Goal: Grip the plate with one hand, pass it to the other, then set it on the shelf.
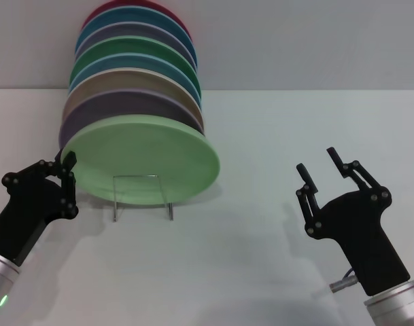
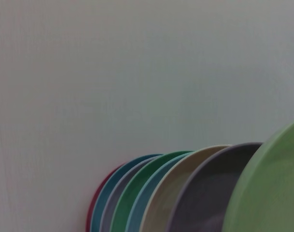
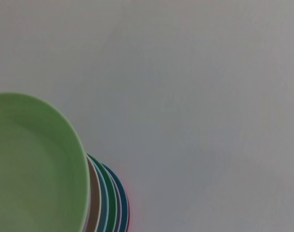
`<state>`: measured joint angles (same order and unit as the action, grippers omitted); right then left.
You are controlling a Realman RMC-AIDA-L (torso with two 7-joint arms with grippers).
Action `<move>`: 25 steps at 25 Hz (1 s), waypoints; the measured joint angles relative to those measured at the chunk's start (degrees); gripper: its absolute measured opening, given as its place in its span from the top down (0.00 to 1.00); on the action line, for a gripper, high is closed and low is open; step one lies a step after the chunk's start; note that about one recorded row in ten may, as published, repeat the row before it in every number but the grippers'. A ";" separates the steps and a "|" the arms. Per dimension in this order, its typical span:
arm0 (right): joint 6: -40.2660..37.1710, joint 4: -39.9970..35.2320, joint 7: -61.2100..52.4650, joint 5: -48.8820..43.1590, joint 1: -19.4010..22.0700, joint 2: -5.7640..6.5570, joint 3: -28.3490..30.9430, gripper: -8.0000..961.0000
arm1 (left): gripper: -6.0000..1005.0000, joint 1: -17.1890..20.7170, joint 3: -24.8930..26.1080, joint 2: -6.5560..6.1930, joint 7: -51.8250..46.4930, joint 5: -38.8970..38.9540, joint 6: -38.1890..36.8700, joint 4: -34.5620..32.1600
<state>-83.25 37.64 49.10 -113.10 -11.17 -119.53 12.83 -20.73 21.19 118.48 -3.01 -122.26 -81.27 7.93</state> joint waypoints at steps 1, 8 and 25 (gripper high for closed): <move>0.03 -0.03 0.01 0.00 -0.03 -0.01 0.00 0.57 | 0.90 -0.01 -0.01 0.00 0.00 0.00 0.14 0.08; 0.45 -0.05 0.03 0.00 -0.18 0.00 0.01 0.56 | 0.90 0.01 0.00 0.06 -0.05 0.01 1.31 0.26; 0.54 -3.84 -4.91 6.28 -3.83 0.22 6.79 0.52 | 0.49 9.04 0.68 0.18 0.39 0.44 -11.83 3.85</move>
<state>-82.71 33.80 44.19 -106.82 -14.99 -119.31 19.62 -11.69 21.88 118.65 -2.61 -121.81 -93.09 11.78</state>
